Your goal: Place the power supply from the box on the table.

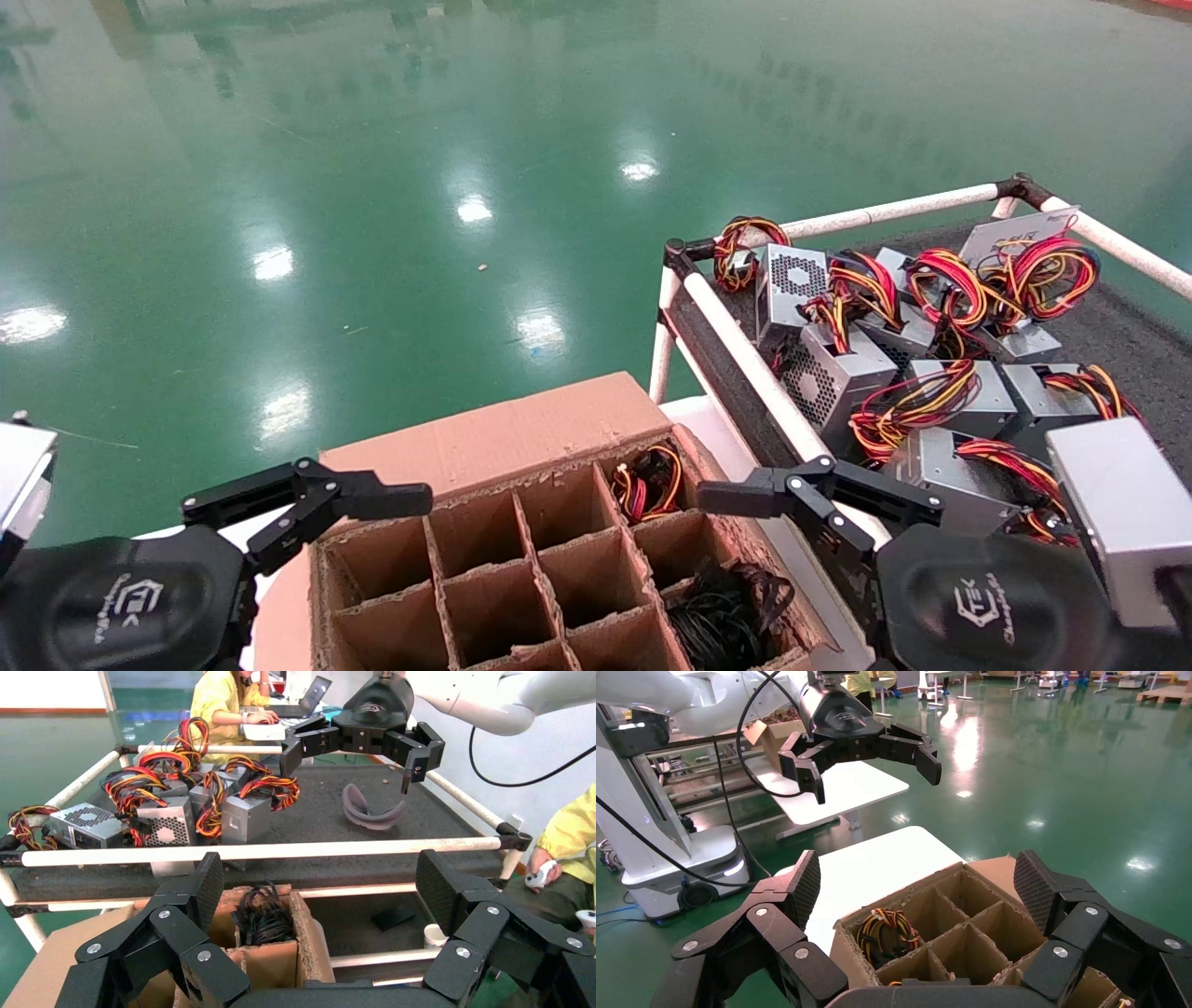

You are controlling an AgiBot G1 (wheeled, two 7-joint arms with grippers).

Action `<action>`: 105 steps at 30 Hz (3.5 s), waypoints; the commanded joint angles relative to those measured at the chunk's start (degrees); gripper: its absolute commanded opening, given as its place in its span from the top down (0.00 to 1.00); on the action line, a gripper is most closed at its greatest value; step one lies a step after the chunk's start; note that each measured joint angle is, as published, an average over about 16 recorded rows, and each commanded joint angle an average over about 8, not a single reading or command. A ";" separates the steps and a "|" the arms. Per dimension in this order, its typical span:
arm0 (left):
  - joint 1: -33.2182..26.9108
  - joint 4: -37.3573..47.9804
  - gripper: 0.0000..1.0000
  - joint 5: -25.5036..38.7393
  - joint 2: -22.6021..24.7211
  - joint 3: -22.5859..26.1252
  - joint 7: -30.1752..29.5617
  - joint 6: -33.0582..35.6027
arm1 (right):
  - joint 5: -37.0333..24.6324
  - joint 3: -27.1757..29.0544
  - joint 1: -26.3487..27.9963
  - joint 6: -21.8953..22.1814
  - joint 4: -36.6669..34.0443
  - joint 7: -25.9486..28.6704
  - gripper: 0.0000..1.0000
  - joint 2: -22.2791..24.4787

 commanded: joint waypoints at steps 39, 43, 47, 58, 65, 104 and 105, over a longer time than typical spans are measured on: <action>0.00 0.00 1.00 0.00 0.00 0.00 0.00 0.00 | 0.00 0.00 0.00 0.00 0.00 0.00 0.00 0.00; 0.00 0.00 1.00 0.00 0.00 0.00 0.00 0.00 | 0.00 0.00 0.00 0.00 0.00 0.00 0.00 0.00; 0.00 0.00 1.00 0.00 0.00 0.00 0.00 0.00 | 0.00 0.00 0.00 0.00 0.00 0.00 0.00 0.00; 0.00 0.00 1.00 0.00 0.00 0.00 0.00 0.00 | 0.00 0.00 0.00 0.00 0.00 0.00 0.00 0.00; 0.00 0.00 1.00 0.00 0.00 0.00 0.00 0.00 | 0.00 0.00 0.00 0.00 0.00 0.00 0.00 0.00; -0.01 0.01 0.00 0.00 0.00 0.01 0.01 0.01 | -10.44 -7.22 3.25 -1.72 -14.93 -5.32 0.00 -9.12; -0.01 0.01 0.00 0.00 0.00 0.01 0.01 0.01 | -11.01 -7.76 3.57 -2.17 -15.51 -5.79 0.00 -9.85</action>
